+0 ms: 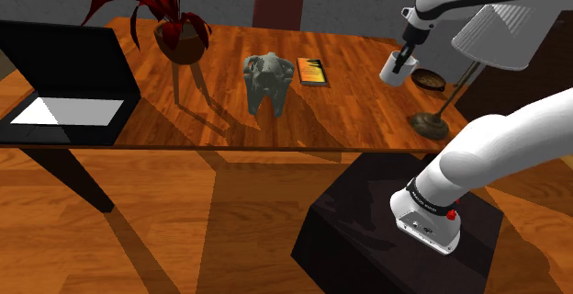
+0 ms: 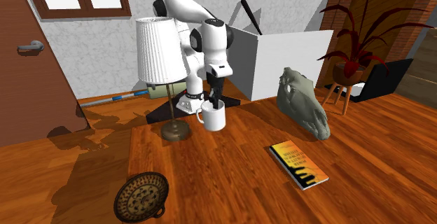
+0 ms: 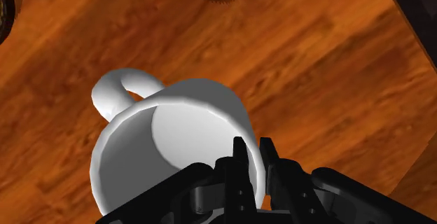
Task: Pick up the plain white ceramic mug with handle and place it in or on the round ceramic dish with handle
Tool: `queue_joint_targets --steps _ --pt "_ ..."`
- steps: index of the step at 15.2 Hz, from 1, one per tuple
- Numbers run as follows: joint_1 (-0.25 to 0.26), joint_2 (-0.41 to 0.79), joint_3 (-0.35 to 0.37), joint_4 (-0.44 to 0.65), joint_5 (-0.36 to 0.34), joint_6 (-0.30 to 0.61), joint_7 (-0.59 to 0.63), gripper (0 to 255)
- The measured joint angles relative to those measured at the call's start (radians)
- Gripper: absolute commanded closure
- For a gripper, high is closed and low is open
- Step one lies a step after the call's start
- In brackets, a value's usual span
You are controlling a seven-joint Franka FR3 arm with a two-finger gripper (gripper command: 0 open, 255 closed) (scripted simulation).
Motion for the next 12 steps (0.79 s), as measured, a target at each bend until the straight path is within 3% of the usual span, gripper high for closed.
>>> queue_joint_targets --steps 7,12 --pt "-0.014 0.137 -0.151 0.152 0.043 -0.008 -0.204 255" --pt "-0.017 0.302 -0.274 0.307 0.151 -0.022 -0.394 255"
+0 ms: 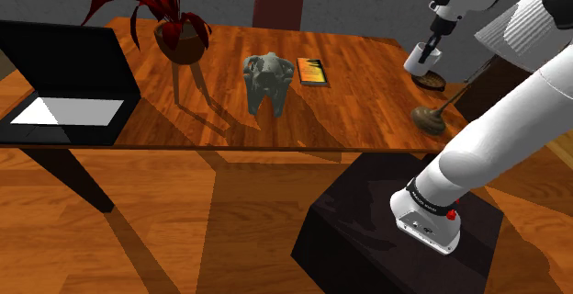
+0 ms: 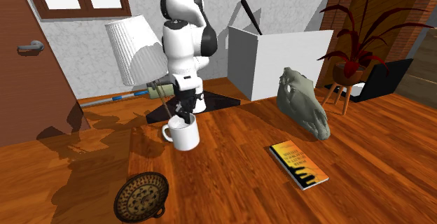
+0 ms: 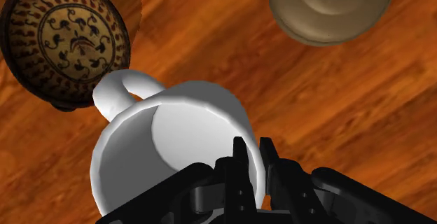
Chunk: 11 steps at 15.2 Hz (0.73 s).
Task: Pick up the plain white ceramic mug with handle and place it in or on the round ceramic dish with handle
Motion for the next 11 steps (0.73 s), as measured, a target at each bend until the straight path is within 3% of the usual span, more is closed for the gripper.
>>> queue_joint_targets --steps 4,6,11 --pt "-0.034 0.157 -0.066 0.134 0.130 -0.032 -0.158 255" --pt "-0.079 0.251 -0.084 0.212 0.209 -0.055 -0.244 255" --pt "-0.256 0.483 -0.059 0.452 0.390 -0.152 -0.413 255"
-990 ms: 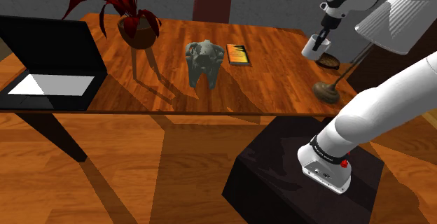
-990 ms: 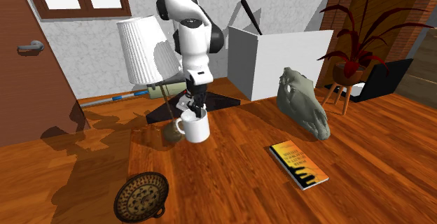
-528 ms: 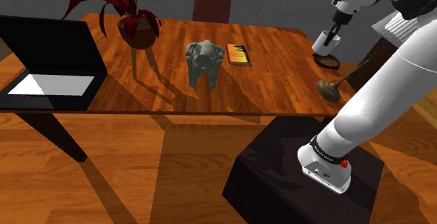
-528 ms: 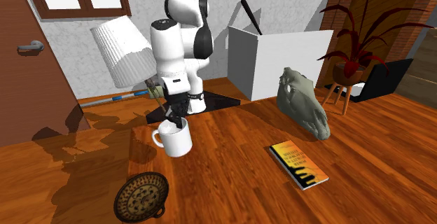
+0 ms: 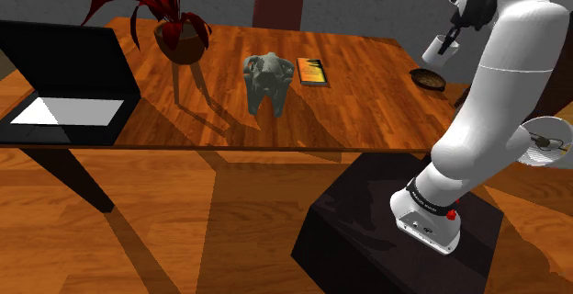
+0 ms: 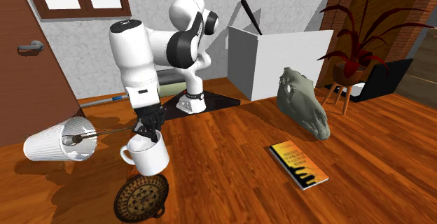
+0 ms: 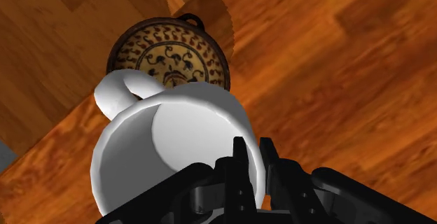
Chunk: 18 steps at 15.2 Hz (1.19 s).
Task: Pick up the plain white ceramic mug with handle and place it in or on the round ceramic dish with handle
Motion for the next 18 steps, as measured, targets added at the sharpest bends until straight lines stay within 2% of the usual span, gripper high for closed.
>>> queue_joint_targets --steps 4,5,8,18 --pt "-0.183 0.171 0.046 0.238 0.106 -0.103 -0.088 255" --pt "-0.201 0.189 0.052 0.258 0.116 -0.108 -0.094 255" --pt "-0.213 0.212 0.062 0.253 0.131 -0.085 -0.105 255" --pt "-0.203 0.241 0.080 0.158 0.159 0.027 -0.129 255"
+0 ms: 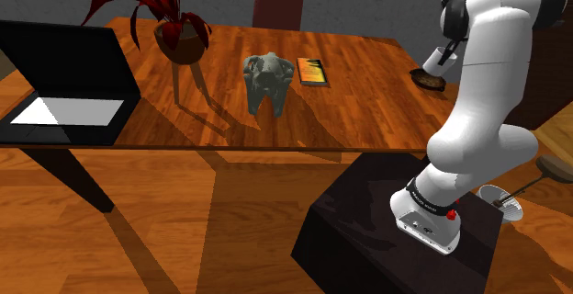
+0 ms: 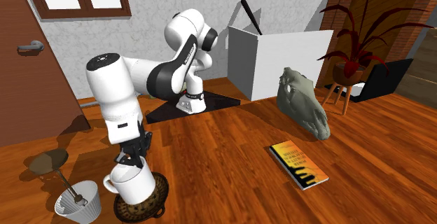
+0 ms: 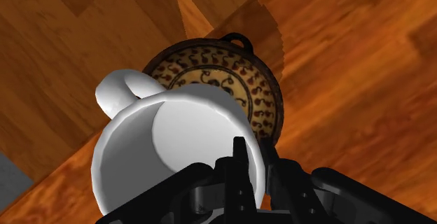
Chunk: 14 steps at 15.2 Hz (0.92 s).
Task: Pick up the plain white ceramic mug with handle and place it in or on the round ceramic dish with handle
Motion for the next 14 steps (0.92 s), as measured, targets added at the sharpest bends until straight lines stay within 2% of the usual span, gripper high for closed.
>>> queue_joint_targets --steps 5,11,12,14 --pt "-0.003 0.023 0.013 -0.031 0.019 0.048 -0.013 255" --pt "-0.002 0.025 0.015 -0.036 0.021 0.055 -0.014 255" --pt "-0.002 0.025 0.015 -0.036 0.021 0.055 -0.014 0" --pt "-0.002 0.025 0.015 -0.036 0.021 0.056 -0.014 0"
